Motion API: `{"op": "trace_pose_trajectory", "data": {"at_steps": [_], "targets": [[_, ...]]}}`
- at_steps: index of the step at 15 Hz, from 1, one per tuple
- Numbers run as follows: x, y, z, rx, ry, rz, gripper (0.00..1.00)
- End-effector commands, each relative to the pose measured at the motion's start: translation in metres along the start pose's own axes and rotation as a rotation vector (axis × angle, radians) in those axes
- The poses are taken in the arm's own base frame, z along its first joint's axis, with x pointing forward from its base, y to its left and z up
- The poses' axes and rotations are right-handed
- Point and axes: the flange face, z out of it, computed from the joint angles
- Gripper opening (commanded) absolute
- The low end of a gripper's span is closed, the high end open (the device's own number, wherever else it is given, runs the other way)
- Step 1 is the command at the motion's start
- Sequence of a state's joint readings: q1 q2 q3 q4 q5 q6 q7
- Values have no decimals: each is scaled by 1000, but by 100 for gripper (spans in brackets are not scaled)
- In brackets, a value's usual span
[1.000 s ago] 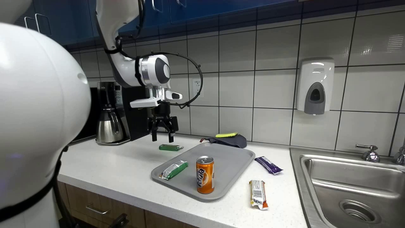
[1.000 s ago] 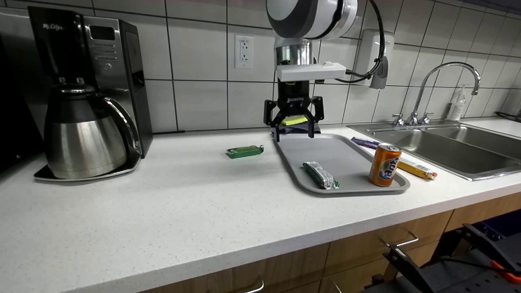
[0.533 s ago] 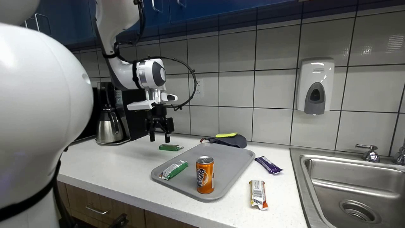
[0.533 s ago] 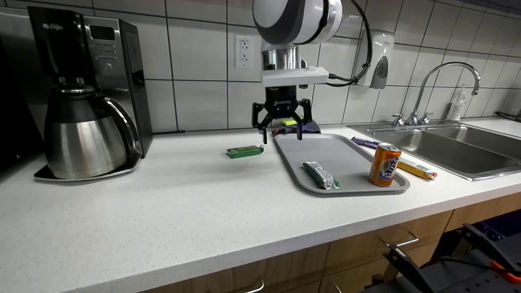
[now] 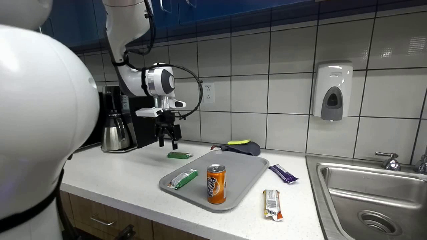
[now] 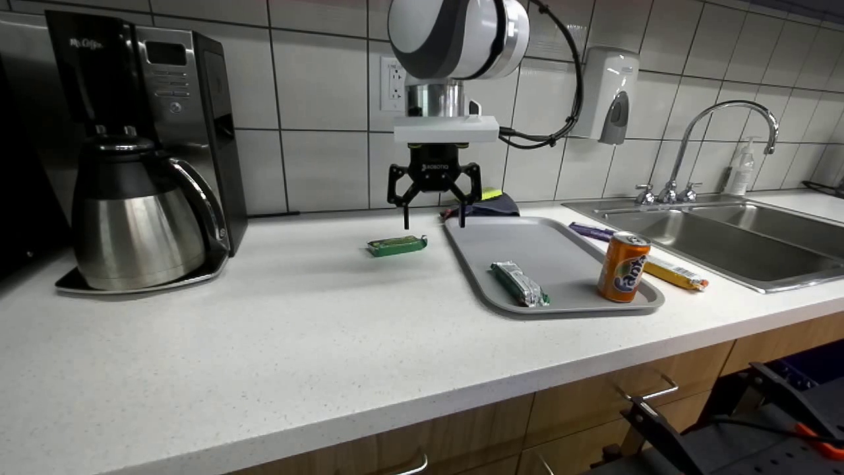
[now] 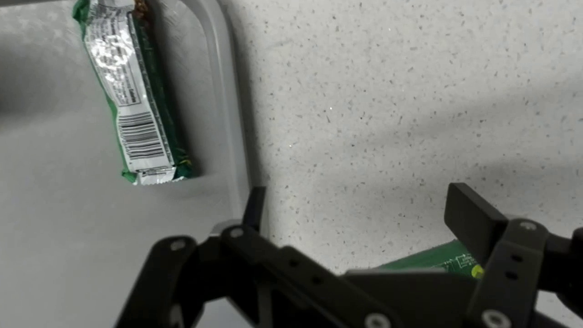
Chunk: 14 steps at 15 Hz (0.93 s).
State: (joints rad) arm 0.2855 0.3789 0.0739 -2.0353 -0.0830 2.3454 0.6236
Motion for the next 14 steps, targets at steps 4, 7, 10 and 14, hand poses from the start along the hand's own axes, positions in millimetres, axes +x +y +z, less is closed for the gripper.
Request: {"op": "trace_pose_trajectory", "data": {"at_steps": [4, 7, 10, 14], "targets": [[38, -18, 23, 19, 26, 116, 100], [51, -26, 33, 21, 41, 154, 100], [62, -36, 39, 33, 50, 198, 100], [73, -45, 46, 48, 60, 257, 100]]}}
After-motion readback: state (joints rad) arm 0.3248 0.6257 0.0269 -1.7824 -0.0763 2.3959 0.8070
